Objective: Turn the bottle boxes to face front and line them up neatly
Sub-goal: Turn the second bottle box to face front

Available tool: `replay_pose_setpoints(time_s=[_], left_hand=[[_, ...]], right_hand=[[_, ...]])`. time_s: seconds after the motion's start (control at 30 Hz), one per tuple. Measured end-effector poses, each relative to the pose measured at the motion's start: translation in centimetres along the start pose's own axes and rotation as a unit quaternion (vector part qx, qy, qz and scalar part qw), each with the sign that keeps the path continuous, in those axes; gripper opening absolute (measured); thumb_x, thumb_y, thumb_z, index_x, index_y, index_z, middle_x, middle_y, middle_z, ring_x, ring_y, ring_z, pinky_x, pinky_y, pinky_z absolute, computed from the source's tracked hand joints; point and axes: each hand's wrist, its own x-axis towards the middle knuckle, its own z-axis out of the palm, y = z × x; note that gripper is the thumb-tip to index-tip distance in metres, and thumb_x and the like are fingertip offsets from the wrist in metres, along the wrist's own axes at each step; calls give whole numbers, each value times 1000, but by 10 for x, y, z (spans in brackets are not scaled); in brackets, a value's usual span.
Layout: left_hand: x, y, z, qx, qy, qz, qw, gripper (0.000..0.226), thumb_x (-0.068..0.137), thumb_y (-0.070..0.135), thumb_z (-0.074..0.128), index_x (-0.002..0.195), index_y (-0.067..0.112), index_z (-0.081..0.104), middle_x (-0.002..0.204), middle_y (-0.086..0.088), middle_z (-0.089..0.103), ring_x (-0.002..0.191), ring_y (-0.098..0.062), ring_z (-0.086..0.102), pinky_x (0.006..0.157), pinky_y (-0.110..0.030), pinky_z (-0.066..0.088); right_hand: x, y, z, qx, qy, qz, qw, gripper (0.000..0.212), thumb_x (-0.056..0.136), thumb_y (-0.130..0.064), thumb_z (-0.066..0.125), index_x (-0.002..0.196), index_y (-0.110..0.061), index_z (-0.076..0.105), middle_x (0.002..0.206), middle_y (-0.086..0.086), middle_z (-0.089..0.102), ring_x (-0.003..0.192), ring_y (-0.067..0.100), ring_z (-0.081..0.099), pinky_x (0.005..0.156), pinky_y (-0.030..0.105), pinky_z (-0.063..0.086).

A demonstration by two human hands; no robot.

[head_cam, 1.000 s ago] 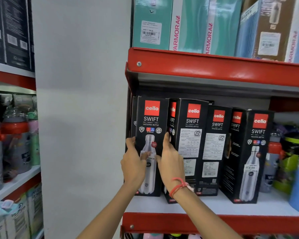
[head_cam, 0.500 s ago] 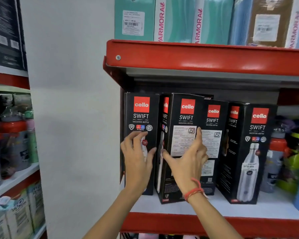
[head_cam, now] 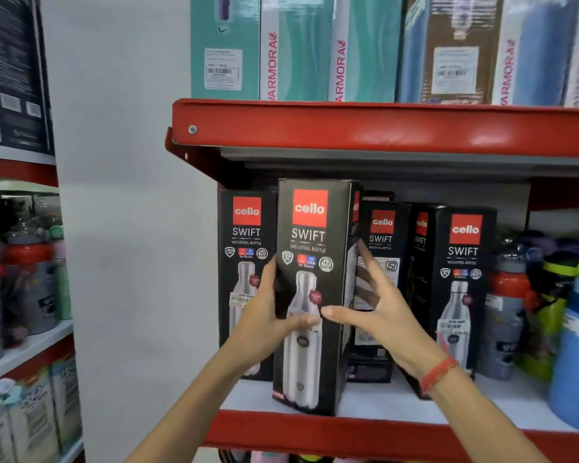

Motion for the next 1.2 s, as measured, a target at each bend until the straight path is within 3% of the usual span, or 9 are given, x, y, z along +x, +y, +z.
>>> replay_pose_setpoints(time_s=[0.13,0.27,0.43,0.57,0.63,0.83,1.0,1.1,1.2], left_hand=[[0,8,14,74,29,9,997,110,74,18,80,151,30,3,142,20,43,128,2,41,107,-25,37],[18,7,31,123,80,-5,989,109,79,12,74,151,30,-6,124,20,50,80,9,58,69,0,42],[40,-3,42,147,127,-60,979,102,81,7,69,150,28,-5,126,-13,60,74,-12,61,53,-7,45],[43,-6,54,211,146,-79,963,98,86,8,63,151,15,-10,143,-19,41,109,-39,59,84,-38,51],[45,-7,58,257,145,-71,953,98,88,9,61,149,10,-15,141,-21,39,107,-42,58,84,-44,51],[42,-1,68,361,169,-78,914,90,90,5,55,148,2,-14,137,-21,40,105,-35,60,78,-34,50],[38,-10,71,413,199,-27,888,102,66,-13,75,148,-4,16,138,-31,42,113,-44,55,65,-37,59],[38,-12,73,455,219,3,863,96,59,-11,81,142,-5,33,135,-31,47,111,-44,56,58,-36,59],[39,-9,74,477,238,19,846,87,61,-7,81,138,-5,39,135,-33,47,116,-46,52,71,-44,57]], right_hand=[[13,-6,-8,-53,-58,30,996,115,73,5,75,144,-53,6,102,-45,50,102,-1,64,85,24,55],[39,-4,0,-132,1,29,991,114,74,2,75,149,-44,1,106,-21,59,103,15,66,94,42,53],[60,7,19,-213,97,26,972,107,81,-5,71,150,-40,-2,120,5,66,99,23,66,87,34,53],[63,22,25,-257,131,31,957,101,84,-8,68,149,-40,-1,114,8,67,85,14,66,74,26,53],[64,26,24,-270,146,26,951,97,84,-13,69,151,-36,3,109,8,69,84,15,66,72,25,51],[56,24,23,-382,175,32,907,79,85,-34,66,150,-24,22,78,12,64,73,23,61,66,30,46],[35,31,16,-336,309,-110,883,46,84,-17,69,129,-16,58,112,6,71,94,24,69,85,33,55],[34,36,11,-388,368,-66,843,70,77,-26,75,138,-11,44,132,15,50,114,32,47,89,38,49],[37,40,8,-373,355,51,855,100,72,-42,75,148,-9,20,145,23,31,120,41,39,86,49,49]])
